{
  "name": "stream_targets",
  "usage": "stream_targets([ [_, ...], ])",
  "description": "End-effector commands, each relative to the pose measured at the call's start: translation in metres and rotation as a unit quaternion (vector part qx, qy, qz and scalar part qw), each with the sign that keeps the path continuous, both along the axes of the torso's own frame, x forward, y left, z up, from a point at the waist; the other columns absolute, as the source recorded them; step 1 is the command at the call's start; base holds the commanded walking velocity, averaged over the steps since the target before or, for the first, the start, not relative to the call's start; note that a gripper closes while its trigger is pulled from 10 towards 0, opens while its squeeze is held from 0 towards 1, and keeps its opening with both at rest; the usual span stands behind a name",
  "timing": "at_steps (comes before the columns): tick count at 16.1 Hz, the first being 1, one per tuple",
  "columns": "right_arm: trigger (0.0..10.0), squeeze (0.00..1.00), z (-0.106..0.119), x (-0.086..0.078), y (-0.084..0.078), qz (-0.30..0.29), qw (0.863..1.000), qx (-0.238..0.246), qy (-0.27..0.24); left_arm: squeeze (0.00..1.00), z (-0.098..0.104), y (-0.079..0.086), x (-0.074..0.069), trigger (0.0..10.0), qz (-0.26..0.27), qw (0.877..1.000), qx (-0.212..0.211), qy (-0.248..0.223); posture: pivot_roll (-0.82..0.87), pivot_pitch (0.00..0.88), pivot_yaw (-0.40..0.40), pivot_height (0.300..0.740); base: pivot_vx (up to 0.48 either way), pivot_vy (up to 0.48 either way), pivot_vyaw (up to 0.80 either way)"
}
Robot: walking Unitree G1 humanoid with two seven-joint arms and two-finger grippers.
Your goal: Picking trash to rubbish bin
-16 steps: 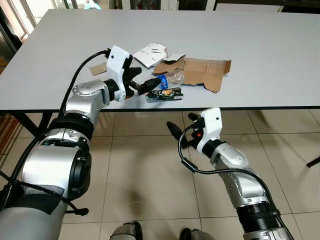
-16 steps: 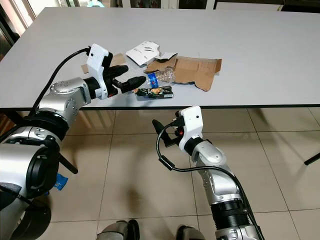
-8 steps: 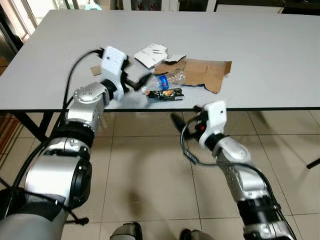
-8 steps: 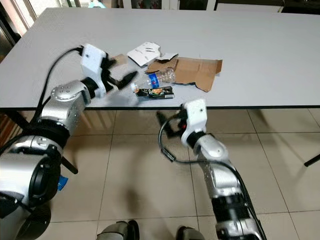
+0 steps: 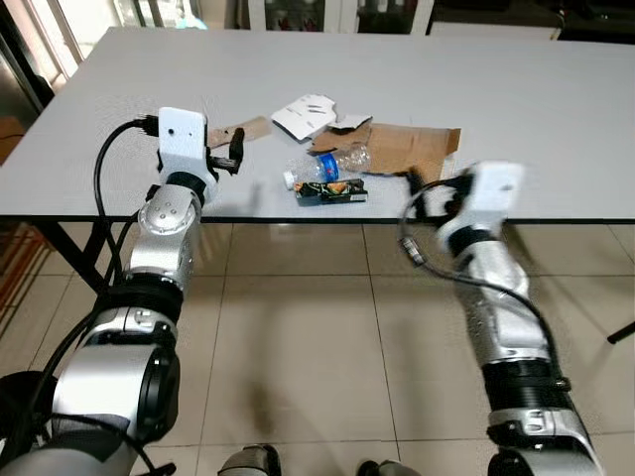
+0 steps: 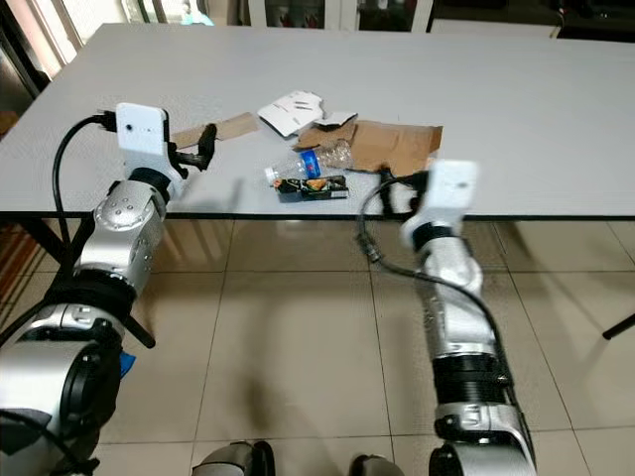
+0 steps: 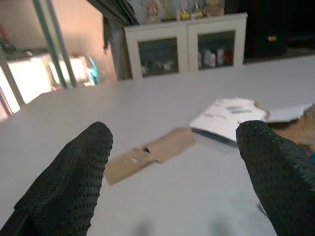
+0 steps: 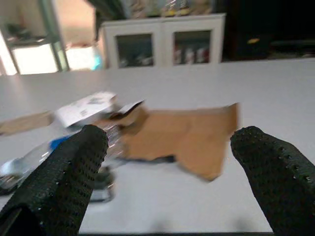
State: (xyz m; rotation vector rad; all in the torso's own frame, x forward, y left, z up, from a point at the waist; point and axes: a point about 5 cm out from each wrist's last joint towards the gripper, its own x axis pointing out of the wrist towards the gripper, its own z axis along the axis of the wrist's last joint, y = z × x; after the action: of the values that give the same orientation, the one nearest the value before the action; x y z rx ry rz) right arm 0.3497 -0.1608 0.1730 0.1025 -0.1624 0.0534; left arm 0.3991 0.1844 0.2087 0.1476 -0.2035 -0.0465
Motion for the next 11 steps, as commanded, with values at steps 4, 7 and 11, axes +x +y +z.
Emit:
stream_targets([
  [4, 10.0, 0.0, 0.016, 0.006, -0.004, -0.024, 0.999, -0.002, -0.028, 0.0, 0.012, -0.011, -0.001, 10.0, -0.003, 0.999, 0.0, -0.036, -0.04, 0.069, -0.001, 0.74, 0.0, 0.0, 0.0],
  [7, 10.0, 0.0, 0.019, 0.008, -0.009, -0.041, 0.999, -0.002, -0.035, 0.0, 0.016, -0.014, -0.003, 10.0, -0.01, 0.999, -0.015, -0.044, -0.04, 0.076, -0.003, 0.74, 0.0, 0.0, 0.0],
  [11, 10.0, 0.0, 0.025, 0.011, -0.012, -0.047, 0.998, 0.006, -0.043, 0.0, 0.017, -0.011, -0.002, 10.0, 0.003, 0.999, -0.015, -0.039, -0.04, 0.081, -0.006, 0.74, 0.44, 0.0, 0.0],
])
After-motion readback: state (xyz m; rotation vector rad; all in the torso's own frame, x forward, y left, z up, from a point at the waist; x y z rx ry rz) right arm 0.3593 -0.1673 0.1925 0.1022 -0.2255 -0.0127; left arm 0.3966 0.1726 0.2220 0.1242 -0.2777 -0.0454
